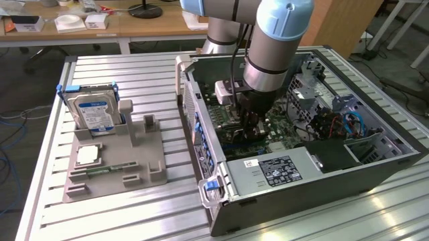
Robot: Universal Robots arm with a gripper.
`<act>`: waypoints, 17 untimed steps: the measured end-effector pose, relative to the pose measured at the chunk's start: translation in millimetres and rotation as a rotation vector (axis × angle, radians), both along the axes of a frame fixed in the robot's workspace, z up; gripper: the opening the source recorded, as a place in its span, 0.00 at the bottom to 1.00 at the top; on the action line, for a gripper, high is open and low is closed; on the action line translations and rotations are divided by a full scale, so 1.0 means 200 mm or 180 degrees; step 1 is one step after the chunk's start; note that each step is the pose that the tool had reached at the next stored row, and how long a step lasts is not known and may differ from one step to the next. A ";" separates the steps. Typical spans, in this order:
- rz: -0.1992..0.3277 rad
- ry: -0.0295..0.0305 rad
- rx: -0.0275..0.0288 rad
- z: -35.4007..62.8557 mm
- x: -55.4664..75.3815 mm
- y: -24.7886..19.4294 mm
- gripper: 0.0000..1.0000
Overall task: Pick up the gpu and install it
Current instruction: 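Insert the gpu into the slot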
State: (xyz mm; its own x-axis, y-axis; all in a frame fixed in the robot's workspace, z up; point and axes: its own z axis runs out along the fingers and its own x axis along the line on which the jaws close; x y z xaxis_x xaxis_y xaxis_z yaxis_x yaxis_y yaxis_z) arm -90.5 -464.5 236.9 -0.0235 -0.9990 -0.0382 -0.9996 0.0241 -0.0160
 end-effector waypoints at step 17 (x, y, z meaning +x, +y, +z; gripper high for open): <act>0.0000 -0.0001 0.0002 -0.021 0.00 0.000 0.27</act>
